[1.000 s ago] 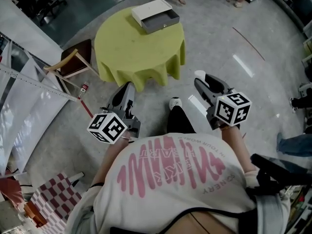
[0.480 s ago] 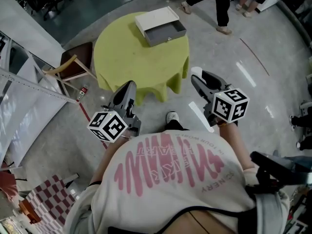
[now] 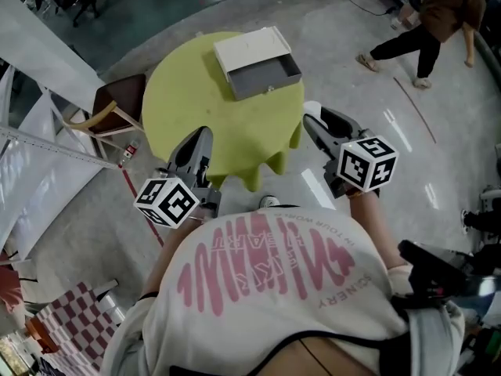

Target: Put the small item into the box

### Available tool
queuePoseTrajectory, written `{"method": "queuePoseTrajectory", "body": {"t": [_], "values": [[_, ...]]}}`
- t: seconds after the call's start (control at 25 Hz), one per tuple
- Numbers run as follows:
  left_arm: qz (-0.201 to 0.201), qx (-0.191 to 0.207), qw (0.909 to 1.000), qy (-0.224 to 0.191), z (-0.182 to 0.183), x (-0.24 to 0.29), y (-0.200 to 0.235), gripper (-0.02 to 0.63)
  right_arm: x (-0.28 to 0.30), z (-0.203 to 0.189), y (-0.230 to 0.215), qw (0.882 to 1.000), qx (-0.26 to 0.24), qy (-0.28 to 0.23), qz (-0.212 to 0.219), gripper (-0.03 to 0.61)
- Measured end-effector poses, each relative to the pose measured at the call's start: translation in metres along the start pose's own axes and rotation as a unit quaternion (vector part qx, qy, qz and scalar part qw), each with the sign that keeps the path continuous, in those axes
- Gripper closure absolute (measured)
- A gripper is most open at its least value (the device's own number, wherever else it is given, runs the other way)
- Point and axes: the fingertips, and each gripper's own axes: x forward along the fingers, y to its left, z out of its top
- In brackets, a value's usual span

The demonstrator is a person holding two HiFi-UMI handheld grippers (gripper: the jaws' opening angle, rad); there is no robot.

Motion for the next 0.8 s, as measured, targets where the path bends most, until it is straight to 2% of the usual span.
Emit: {"method": "queuePoseTrajectory", "body": {"t": [0.48,0.8], "values": [[0.039,-0.001,0.9992,-0.011,0.000,0.072,0.021,0.607,0.055,0.019,-0.069,0.999,0.003,0.015,0.034,0.414],[0.060,-0.006,0.9982,-0.002,-0.010,0.082,0.022,0.607,0.061,0.015,-0.094,0.999,0.026,0.020,0.038,0.414]]}}
